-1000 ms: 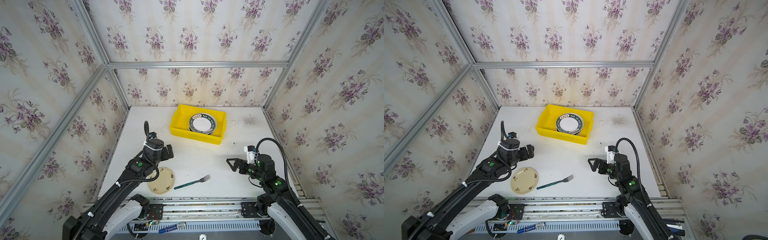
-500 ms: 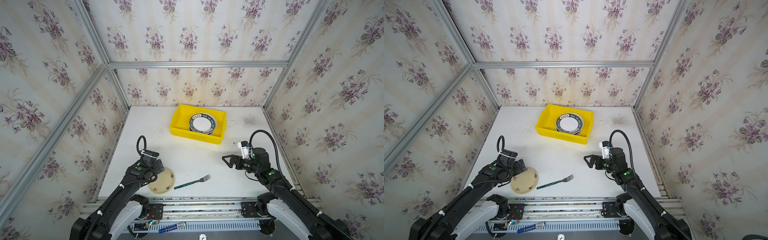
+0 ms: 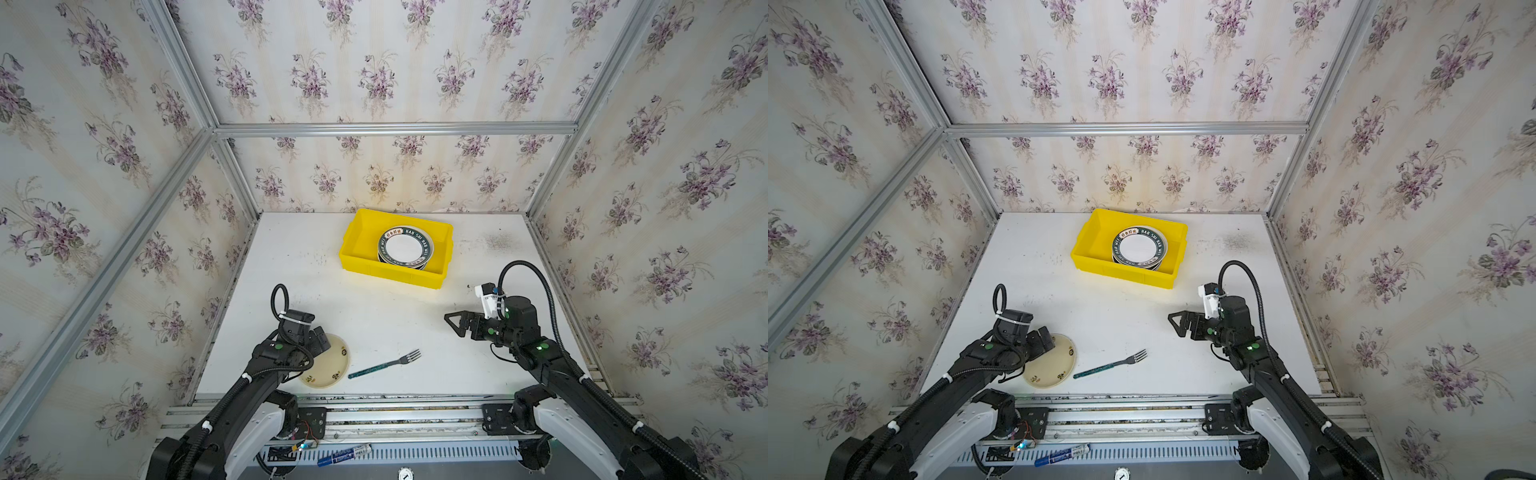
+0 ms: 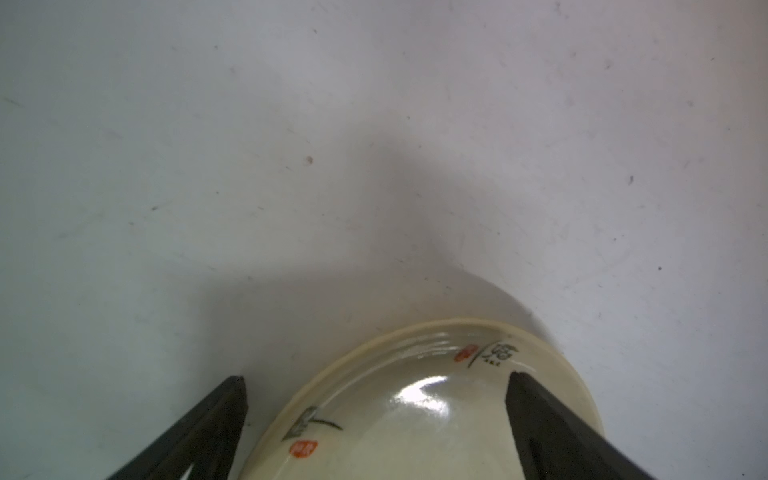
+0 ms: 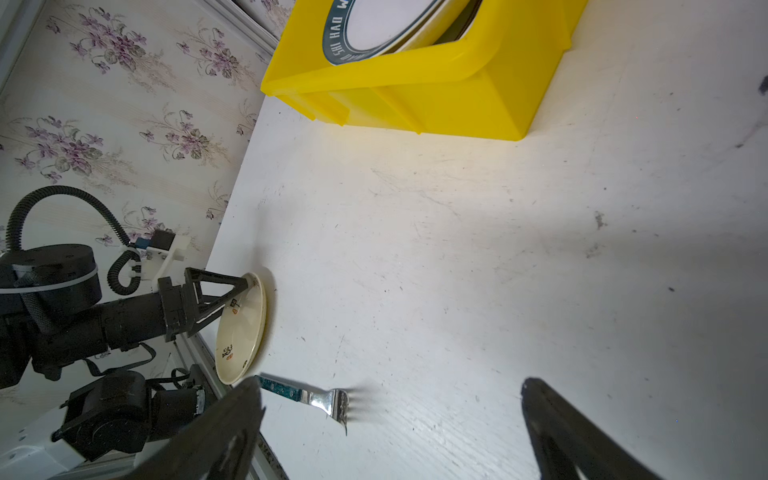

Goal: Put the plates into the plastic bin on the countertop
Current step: 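Move the left gripper back toward the small cream plate, then push the left gripper fingers against the small cream plate rim nearest the robot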

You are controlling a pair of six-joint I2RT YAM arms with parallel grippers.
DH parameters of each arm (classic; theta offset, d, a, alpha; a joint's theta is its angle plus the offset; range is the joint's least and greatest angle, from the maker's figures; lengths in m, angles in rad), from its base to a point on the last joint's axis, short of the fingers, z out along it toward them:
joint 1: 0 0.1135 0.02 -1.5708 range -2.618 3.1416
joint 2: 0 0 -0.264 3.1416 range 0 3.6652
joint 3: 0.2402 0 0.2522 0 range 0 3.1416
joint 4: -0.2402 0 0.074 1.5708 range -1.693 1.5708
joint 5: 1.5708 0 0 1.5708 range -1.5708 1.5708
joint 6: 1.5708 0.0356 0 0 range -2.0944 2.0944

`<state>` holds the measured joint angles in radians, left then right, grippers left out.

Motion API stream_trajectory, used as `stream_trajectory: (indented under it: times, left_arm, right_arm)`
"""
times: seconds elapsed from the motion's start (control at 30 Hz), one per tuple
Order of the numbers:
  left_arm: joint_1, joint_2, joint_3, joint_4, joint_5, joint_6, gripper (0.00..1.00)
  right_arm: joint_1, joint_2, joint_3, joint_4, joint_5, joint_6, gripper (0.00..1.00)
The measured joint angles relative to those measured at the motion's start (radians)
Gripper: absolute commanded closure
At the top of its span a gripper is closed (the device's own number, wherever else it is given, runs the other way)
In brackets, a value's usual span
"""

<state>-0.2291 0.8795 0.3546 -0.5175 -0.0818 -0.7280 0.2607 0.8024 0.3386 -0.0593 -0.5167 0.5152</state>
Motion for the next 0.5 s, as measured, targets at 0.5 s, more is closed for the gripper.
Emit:
stream_trajectory:
  times: [0.5]
  left_arm:
    - [0.000,-0.001,-0.037,0.171,0.117,0.003,0.00]
  right_arm:
    - [0.000,-0.031,0.000,-0.005,0.006,0.020,0.01]
